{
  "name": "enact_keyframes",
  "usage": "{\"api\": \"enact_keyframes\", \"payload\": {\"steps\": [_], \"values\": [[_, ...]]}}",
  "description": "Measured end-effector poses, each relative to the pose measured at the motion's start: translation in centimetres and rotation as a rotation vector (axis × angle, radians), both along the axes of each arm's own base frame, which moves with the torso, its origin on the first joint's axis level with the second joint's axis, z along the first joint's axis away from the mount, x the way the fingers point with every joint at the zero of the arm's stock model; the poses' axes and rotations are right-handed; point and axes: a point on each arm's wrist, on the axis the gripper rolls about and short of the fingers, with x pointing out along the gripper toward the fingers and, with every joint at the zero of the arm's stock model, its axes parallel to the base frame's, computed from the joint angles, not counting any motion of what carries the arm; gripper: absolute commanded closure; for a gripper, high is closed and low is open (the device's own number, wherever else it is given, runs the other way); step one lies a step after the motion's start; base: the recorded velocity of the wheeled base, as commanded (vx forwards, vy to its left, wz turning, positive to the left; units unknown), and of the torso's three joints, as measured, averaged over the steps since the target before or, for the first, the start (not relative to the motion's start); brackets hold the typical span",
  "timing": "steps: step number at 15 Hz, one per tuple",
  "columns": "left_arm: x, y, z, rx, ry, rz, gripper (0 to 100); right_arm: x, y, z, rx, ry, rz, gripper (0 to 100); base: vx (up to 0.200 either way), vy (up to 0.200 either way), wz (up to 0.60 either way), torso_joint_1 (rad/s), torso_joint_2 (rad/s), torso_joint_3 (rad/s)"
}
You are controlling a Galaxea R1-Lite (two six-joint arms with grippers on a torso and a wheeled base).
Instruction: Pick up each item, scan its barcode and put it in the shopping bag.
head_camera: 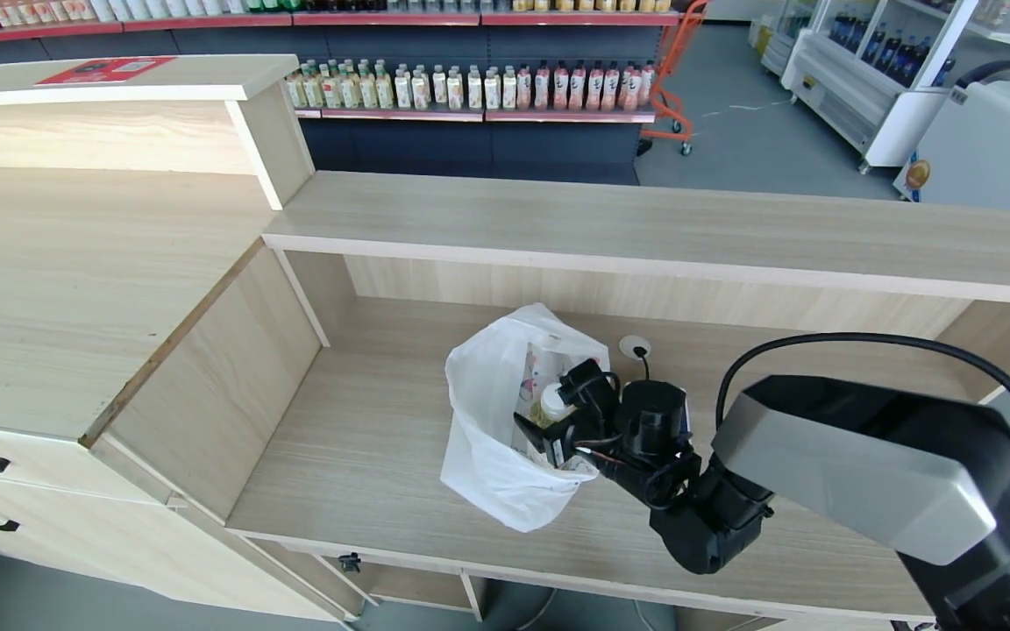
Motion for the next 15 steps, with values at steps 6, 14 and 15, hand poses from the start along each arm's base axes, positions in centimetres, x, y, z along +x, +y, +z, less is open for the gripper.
{"api": "enact_keyframes", "payload": {"steps": [6,14,15], "values": [[0.0,0.0,0.0,0.000,0.000,0.000,0,-1.8,-1.3,2.0,0.171,0.201,-0.027,0,0.000,0.000,0.00,0.000,0.00,0.000],[0.0,0.0,0.0,0.000,0.000,0.000,0,-9.7,-10.3,14.0,0.269,0.413,-0.122,0,0.000,0.000,0.00,0.000,0.00,0.000],[0.0,0.0,0.0,0.000,0.000,0.000,0,-11.5,-12.8,14.9,0.197,0.432,-0.175,0,0.000,0.000,0.00,0.000,0.00,0.000]]}}
